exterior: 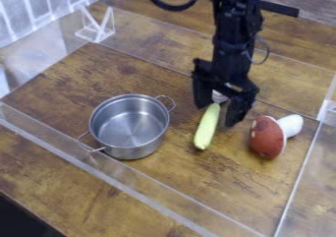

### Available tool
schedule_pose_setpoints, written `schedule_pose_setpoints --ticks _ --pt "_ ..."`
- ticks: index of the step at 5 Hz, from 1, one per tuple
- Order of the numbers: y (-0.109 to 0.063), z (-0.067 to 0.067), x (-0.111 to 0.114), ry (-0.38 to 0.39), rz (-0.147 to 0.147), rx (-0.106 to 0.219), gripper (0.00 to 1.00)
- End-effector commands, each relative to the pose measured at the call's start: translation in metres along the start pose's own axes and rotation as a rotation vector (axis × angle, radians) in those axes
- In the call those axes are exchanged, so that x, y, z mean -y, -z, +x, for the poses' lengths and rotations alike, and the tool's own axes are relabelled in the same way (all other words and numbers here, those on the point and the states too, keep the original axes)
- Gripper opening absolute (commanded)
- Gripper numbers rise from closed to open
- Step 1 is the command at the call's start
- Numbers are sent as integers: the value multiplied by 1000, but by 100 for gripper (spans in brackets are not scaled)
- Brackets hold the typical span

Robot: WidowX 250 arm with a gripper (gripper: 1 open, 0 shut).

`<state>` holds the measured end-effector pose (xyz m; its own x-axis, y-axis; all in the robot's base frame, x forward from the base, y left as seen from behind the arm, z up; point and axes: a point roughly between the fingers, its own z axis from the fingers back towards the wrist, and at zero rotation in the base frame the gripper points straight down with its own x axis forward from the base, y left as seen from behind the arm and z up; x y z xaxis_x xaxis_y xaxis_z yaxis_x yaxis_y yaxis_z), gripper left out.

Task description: Move the green spoon to the left

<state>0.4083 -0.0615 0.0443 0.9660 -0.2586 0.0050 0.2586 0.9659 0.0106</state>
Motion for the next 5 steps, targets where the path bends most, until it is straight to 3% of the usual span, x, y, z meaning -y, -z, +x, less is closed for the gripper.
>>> schedule_pose_setpoints --ticks 1,4,5 --pt "-32 12 3 -9 11 64 100" --pt "-13 8 -20 -136 -2 36 100" --pt "-5 10 -11 -139 -3 40 0"
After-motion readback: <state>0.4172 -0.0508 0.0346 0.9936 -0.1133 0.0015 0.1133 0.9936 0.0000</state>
